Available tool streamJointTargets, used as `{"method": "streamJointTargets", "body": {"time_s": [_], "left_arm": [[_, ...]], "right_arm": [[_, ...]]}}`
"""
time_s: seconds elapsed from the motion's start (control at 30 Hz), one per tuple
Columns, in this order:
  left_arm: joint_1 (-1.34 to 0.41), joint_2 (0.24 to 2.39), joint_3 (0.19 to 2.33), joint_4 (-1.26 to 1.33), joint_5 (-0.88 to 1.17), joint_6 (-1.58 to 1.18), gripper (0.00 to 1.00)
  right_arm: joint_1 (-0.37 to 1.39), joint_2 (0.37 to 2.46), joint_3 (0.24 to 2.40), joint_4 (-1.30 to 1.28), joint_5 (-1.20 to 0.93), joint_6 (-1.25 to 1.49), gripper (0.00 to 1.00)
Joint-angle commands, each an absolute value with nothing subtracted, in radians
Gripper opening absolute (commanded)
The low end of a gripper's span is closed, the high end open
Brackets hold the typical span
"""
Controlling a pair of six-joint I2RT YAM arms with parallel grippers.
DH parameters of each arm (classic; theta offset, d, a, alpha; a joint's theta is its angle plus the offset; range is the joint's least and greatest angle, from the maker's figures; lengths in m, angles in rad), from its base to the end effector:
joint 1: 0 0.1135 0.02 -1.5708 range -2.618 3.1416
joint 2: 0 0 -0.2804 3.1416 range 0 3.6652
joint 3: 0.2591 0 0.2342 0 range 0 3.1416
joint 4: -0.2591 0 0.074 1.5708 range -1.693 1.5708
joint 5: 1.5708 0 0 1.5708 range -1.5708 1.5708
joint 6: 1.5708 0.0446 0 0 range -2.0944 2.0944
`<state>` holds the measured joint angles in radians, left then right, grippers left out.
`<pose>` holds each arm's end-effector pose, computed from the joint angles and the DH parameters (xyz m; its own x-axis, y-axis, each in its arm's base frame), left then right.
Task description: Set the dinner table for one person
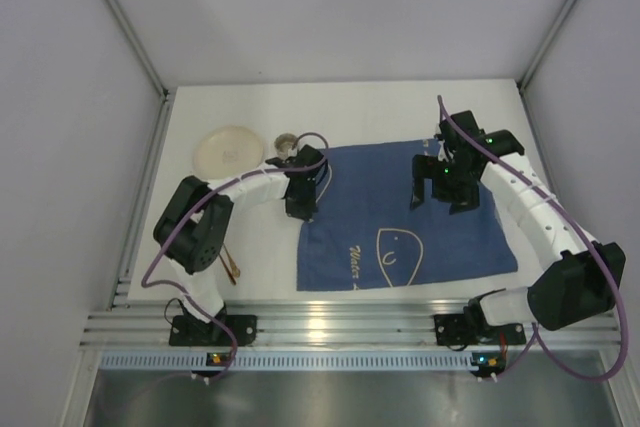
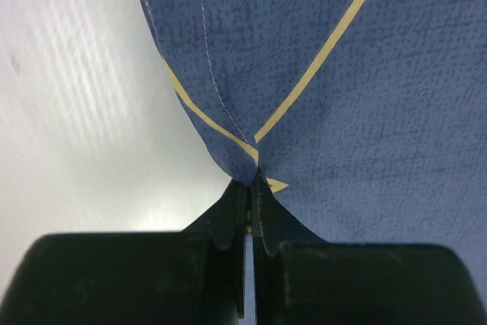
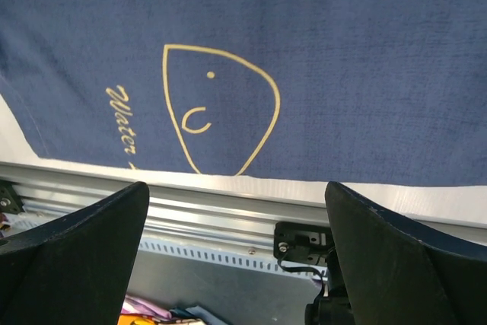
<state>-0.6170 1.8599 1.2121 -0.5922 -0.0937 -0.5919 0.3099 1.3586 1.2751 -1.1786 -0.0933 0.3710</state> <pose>0.2921 -0.2021 0.1815 -0.9477 -0.0087 -0.3189 0.0271 0.9938 -0.1078 0.2154 0.0733 0.3157 -0.9655 0.0699 -0.2510 0.0209 0.9810 0.1929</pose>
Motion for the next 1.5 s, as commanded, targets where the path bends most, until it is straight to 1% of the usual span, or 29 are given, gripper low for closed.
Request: {"method": "streamJointTargets", "body": {"time_s": [0.0,0.03,0.07,0.1,0.13,0.17,0.2,0.23,0.3,0.33,0.47,0.53,0.67,0.73,0.9,1.0,1.27,1.47], "left_arm": [[-0.618,1.797,1.062,-0.693,-0.118,-0.637,0.00],[-0.620,1.783,1.049,-0.693,-0.129,-0.649,0.04],[-0.620,1.769,1.042,-0.696,-0.130,-0.653,0.16],[-0.618,1.760,1.042,-0.706,-0.135,-0.655,0.31],[-0.618,1.744,1.054,-0.716,-0.144,-0.655,0.58],[-0.617,1.734,1.087,-0.745,-0.173,-0.655,0.69],[-0.618,1.733,1.088,-0.746,-0.195,-0.655,0.75],[-0.617,1.726,1.136,-0.782,-0.215,-0.646,0.83],[-0.600,1.721,1.189,-0.820,-0.270,-0.635,0.89],[-0.588,1.717,1.237,-0.837,-0.275,-0.620,0.90],[-0.482,1.716,1.327,-0.825,-0.269,-0.577,0.89],[-0.405,1.741,1.377,-0.808,-0.236,-0.549,0.84],[-0.315,1.842,1.506,-0.804,-0.199,-0.511,0.81],[-0.302,1.902,1.584,-0.798,-0.187,-0.499,0.78],[-0.281,2.038,1.747,-0.798,-0.164,-0.492,0.76],[-0.272,2.107,1.817,-0.805,-0.143,-0.495,0.72],[-0.256,2.226,1.954,-0.821,-0.141,-0.508,0.68],[-0.245,2.281,1.993,-0.816,-0.138,-0.494,0.52]], "right_arm": [[0.296,1.359,1.279,-1.172,-0.106,0.354,1.00],[0.296,1.359,1.276,-1.170,-0.110,0.354,1.00],[0.296,1.361,1.270,-1.169,-0.110,0.354,1.00],[0.296,1.364,1.269,-1.169,-0.115,0.354,1.00],[0.296,1.365,1.270,-1.167,-0.118,0.354,1.00],[0.296,1.367,1.273,-1.169,-0.121,0.354,1.00],[0.296,1.367,1.278,-1.169,-0.121,0.354,1.00],[0.295,1.370,1.284,-1.170,-0.124,0.353,1.00],[0.296,1.370,1.290,-1.170,-0.124,0.354,1.00],[0.296,1.370,1.296,-1.170,-0.126,0.353,1.00],[0.298,1.385,1.328,-1.157,-0.164,0.360,1.00],[0.298,1.394,1.345,-1.149,-0.181,0.368,1.00],[0.304,1.402,1.353,-1.141,-0.187,0.374,1.00],[0.305,1.402,1.345,-1.140,-0.186,0.377,1.00],[0.305,1.396,1.327,-1.140,-0.178,0.388,1.00],[0.305,1.394,1.318,-1.135,-0.175,0.399,1.00],[0.307,1.419,1.322,-1.126,-0.175,0.420,1.00],[0.313,1.491,1.376,-1.121,-0.176,0.429,1.00]]}}
